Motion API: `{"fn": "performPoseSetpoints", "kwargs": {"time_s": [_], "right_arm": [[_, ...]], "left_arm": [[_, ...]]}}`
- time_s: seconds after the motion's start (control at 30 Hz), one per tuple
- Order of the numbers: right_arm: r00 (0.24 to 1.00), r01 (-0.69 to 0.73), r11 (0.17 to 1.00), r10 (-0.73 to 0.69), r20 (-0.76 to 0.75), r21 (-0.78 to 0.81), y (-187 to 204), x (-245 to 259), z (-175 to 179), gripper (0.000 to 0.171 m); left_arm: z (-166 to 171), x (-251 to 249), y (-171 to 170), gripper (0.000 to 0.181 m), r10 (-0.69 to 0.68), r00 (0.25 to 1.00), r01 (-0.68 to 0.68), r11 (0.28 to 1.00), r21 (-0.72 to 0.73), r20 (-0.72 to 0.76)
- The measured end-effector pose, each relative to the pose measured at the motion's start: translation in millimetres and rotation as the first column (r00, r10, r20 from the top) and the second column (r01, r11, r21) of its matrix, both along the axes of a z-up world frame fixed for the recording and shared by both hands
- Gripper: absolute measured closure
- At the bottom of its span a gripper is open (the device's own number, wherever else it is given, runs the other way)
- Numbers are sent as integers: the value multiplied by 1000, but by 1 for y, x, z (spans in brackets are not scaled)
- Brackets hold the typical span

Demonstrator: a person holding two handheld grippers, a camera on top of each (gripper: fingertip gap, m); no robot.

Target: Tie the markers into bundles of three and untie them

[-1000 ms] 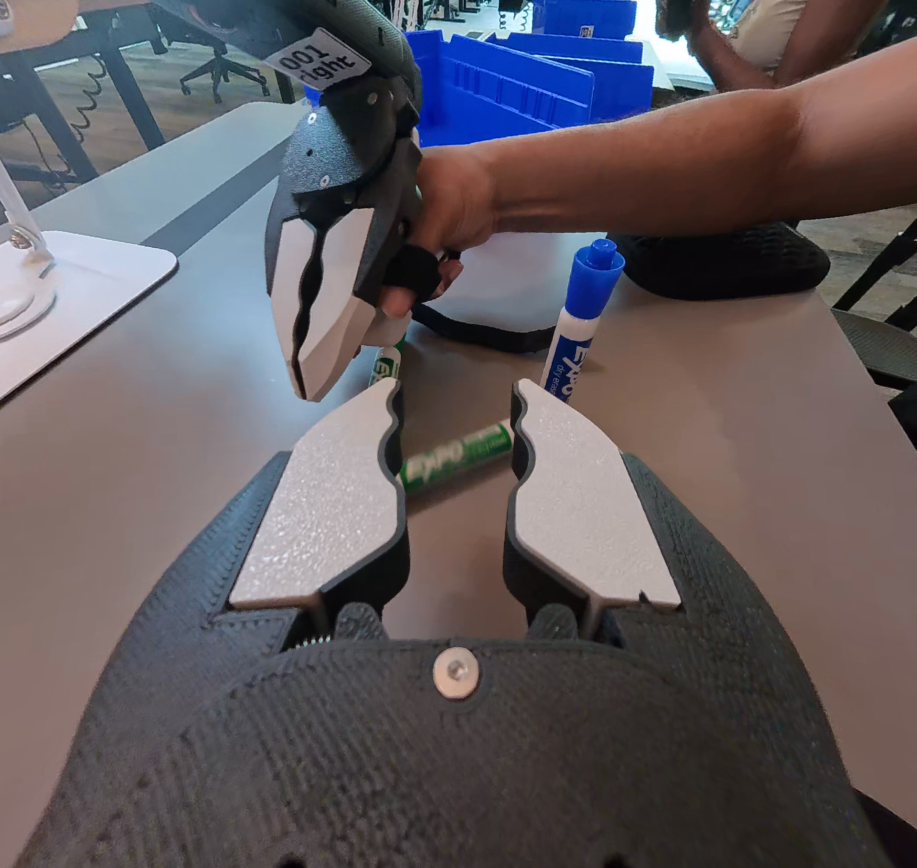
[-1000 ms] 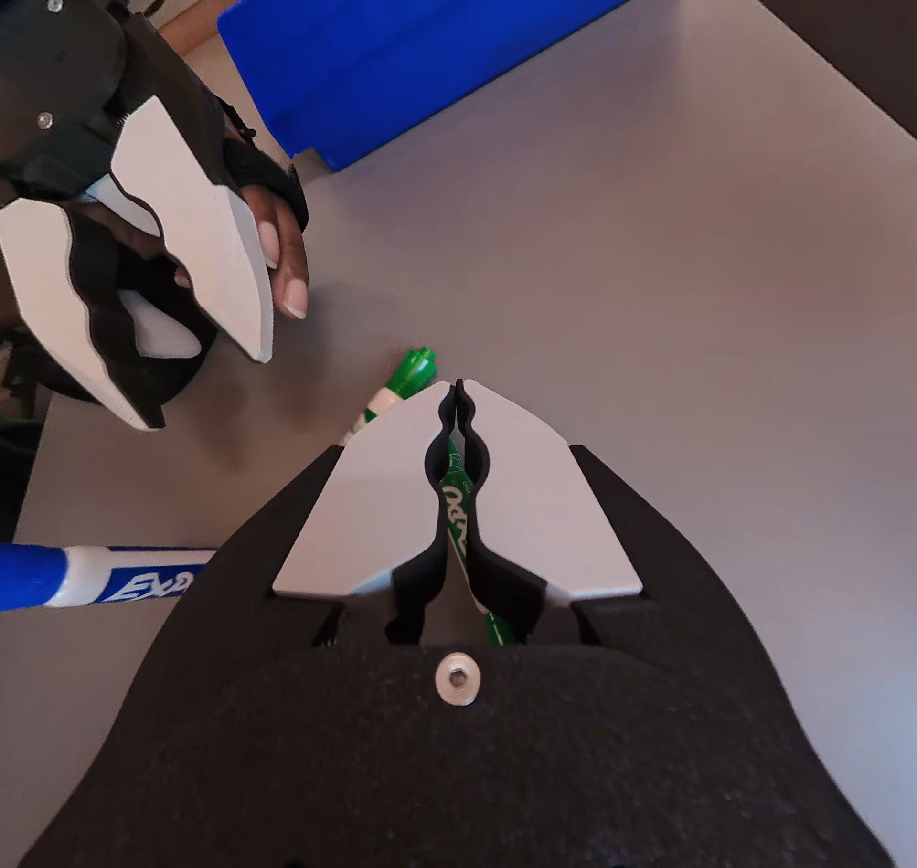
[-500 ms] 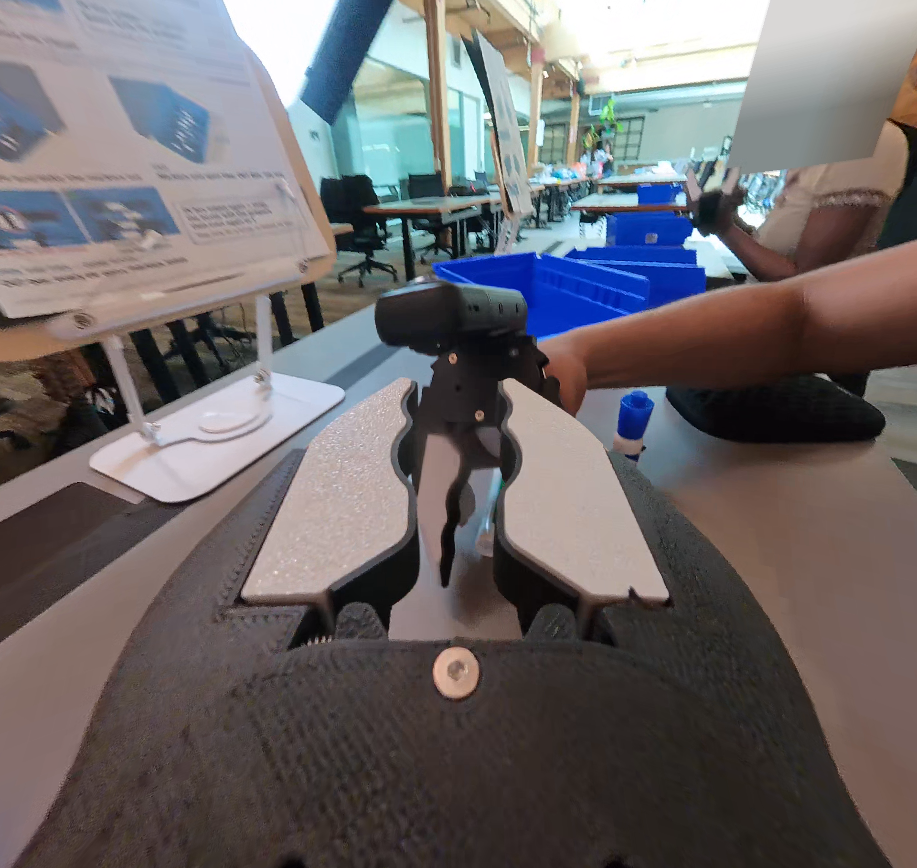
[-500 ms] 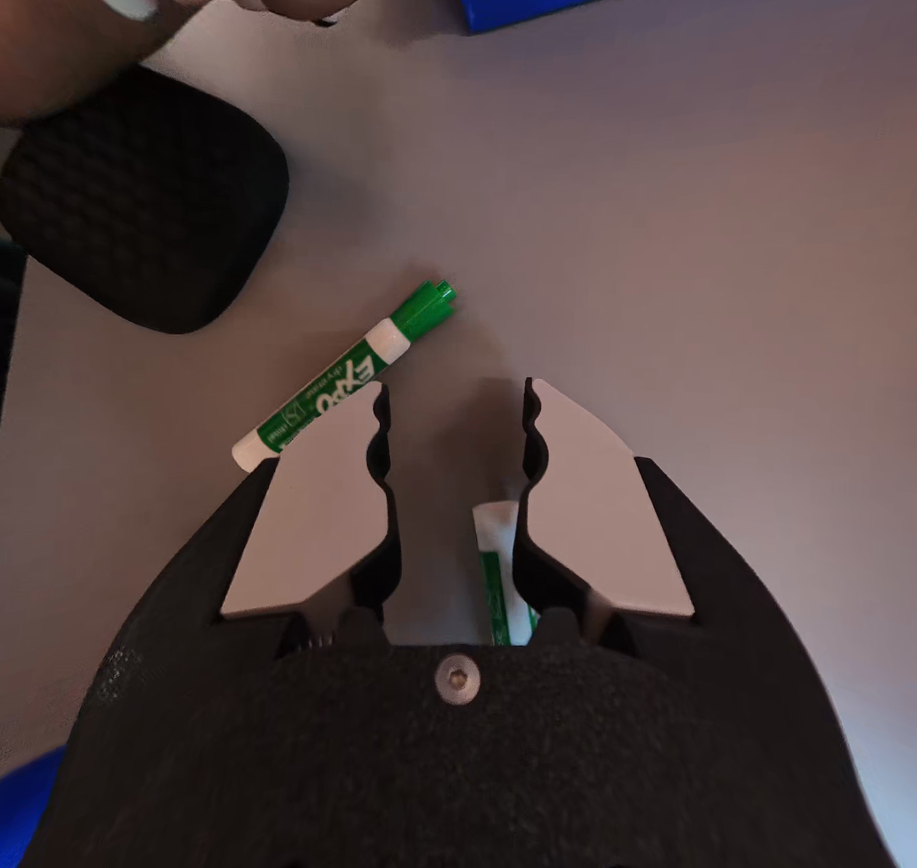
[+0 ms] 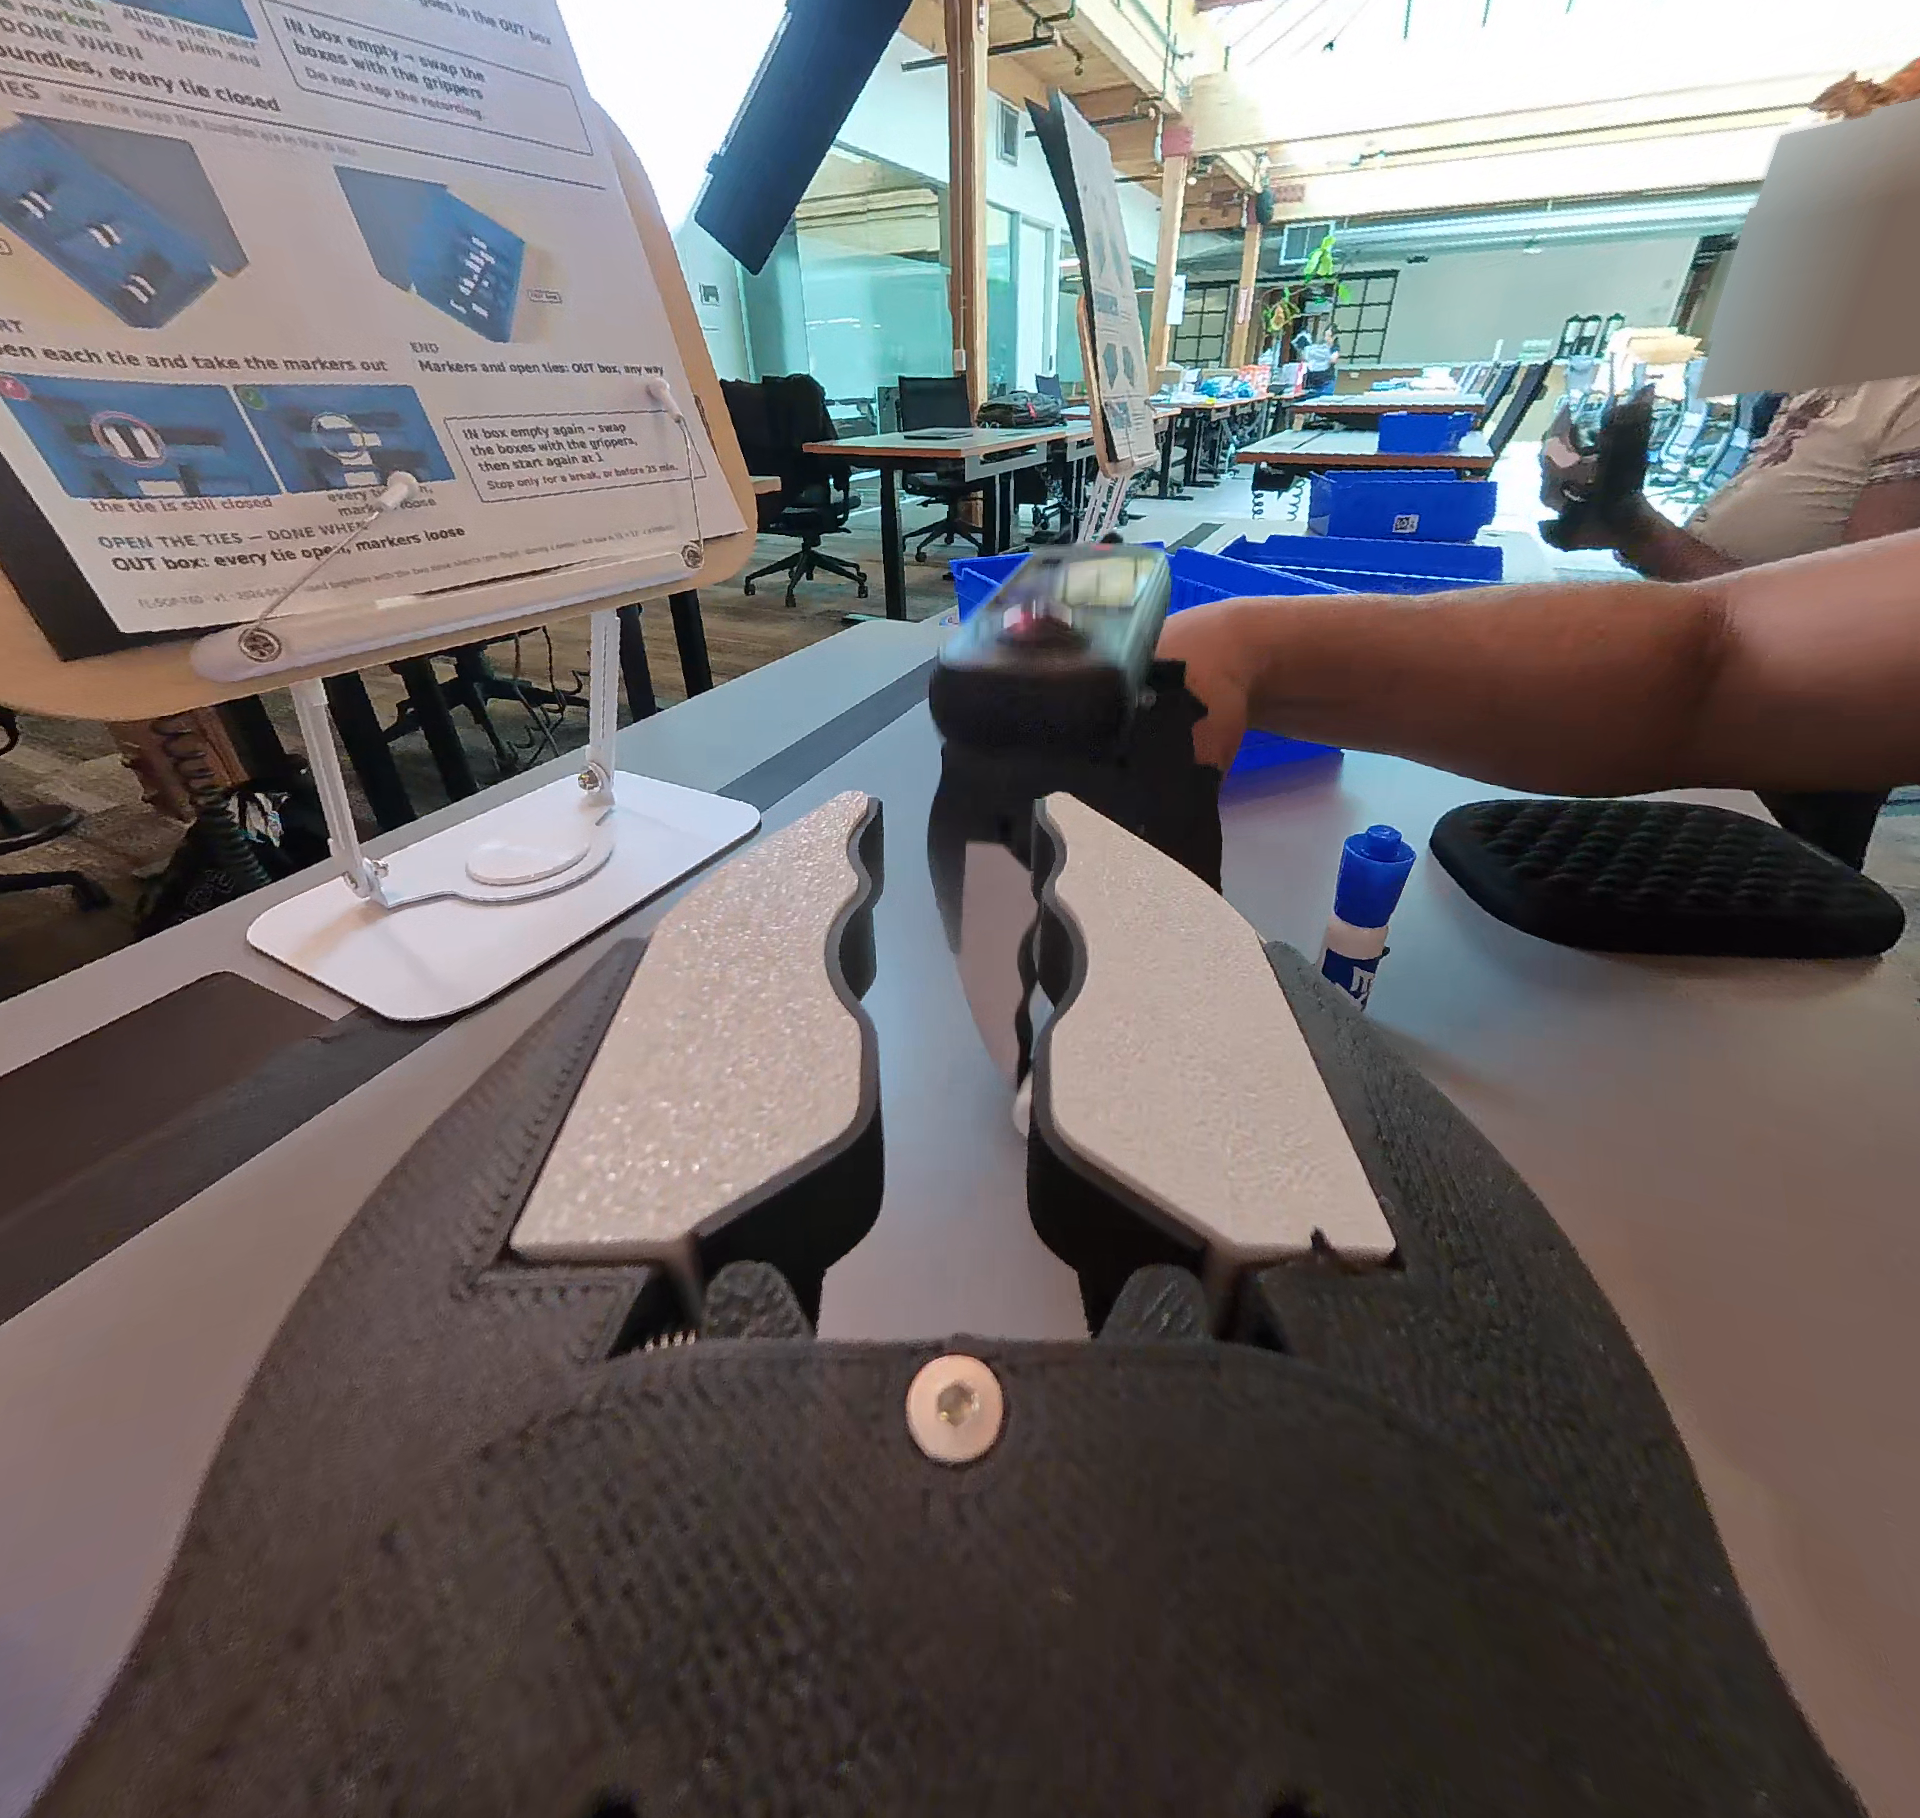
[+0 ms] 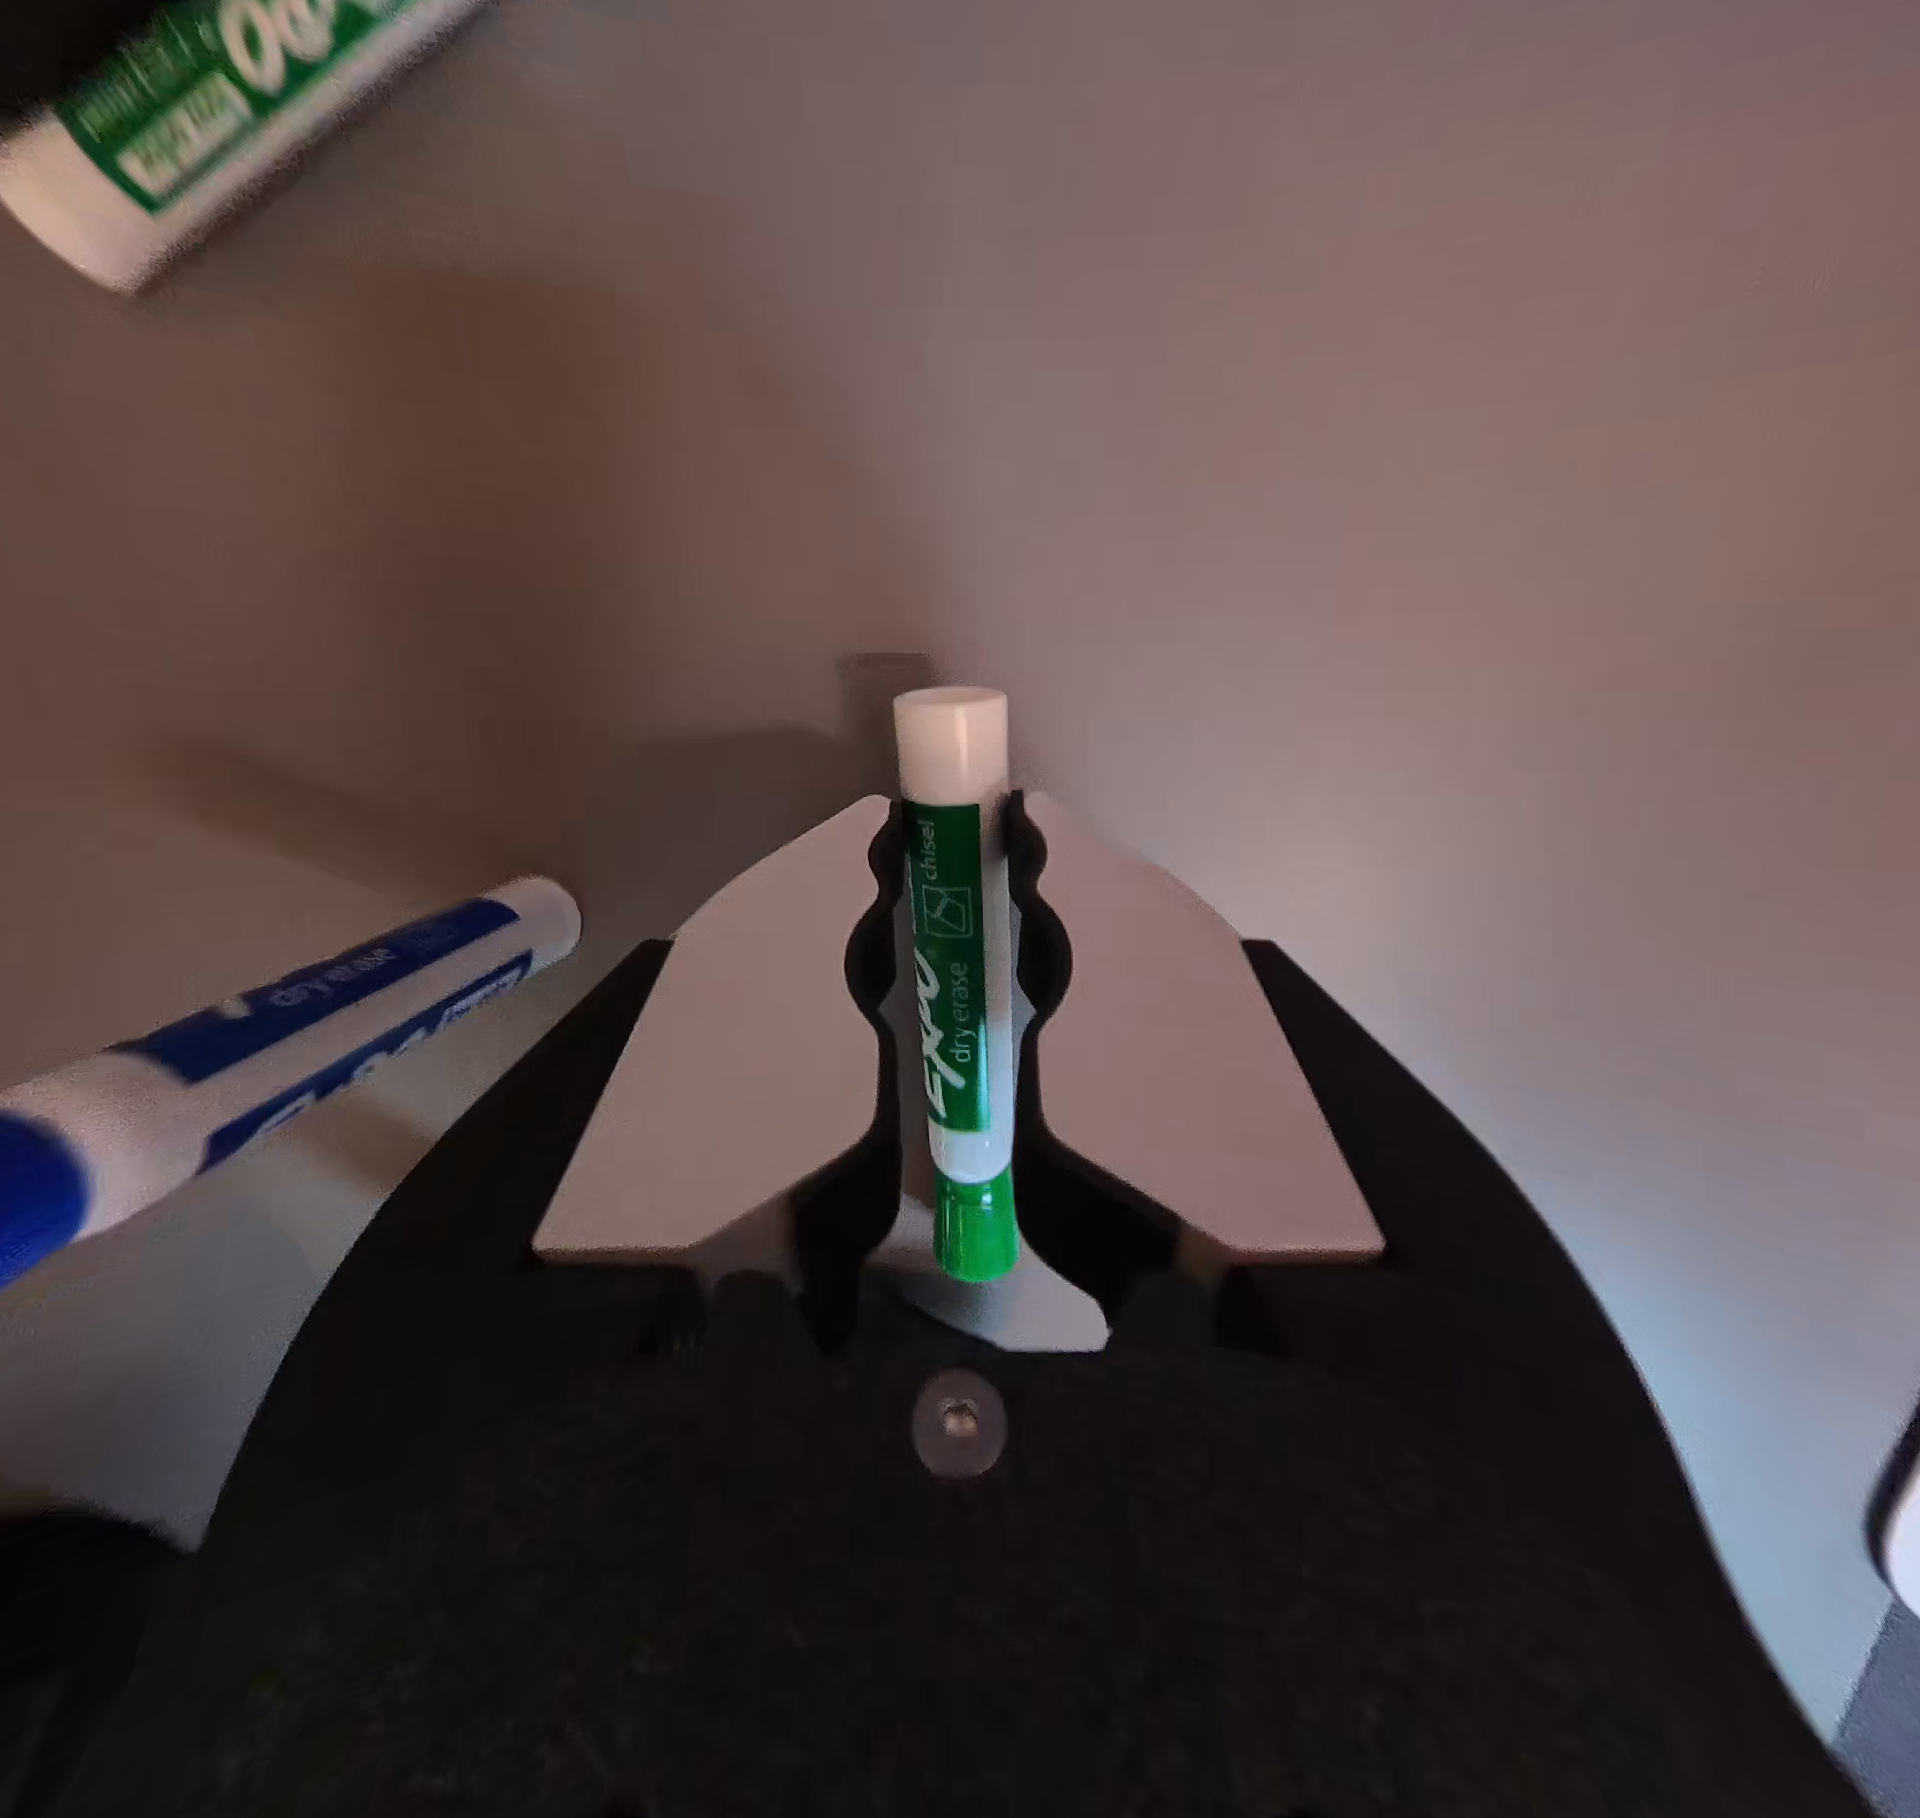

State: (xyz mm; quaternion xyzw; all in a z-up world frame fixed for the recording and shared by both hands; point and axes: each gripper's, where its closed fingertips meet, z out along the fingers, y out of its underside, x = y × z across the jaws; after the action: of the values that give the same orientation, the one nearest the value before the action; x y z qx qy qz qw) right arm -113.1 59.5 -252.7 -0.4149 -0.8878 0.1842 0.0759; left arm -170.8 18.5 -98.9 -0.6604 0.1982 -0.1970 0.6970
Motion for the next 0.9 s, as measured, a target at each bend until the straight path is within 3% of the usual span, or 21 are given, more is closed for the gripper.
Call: {"fn": "performPoseSetpoints", "kwargs": {"time_s": [0.03,0.13,0.23,0.37,0.53,0.7,0.9], "right_arm": [[997,14,999,-17,-76,-43,0,-6,12,150],[933,63,975,-134,-335,-215,6,-20,61,150],[780,37,880,-322,-537,-474,13,-15,110,152],[723,95,810,-456,-519,-579,33,18,89,153],[807,195,850,-423,-412,-490,31,59,40,155],[913,253,930,-321,-252,-267,31,92,4,148],[958,202,971,-224,-181,-131,30,78,28,133]], "left_arm": [[0,0,0,154,0,1000,0,1000,-2,0],[-5,2,2,154,-4,1000,4,1000,-22,-9],[-12,7,5,153,-8,1000,7,998,-56,-27],[-22,16,8,153,-26,998,21,995,-97,-55],[-34,24,11,154,-47,995,36,990,-136,-83],[-39,28,12,153,-59,994,45,987,-153,-89],[-42,31,12,154,-71,993,55,985,-166,-92]]}}
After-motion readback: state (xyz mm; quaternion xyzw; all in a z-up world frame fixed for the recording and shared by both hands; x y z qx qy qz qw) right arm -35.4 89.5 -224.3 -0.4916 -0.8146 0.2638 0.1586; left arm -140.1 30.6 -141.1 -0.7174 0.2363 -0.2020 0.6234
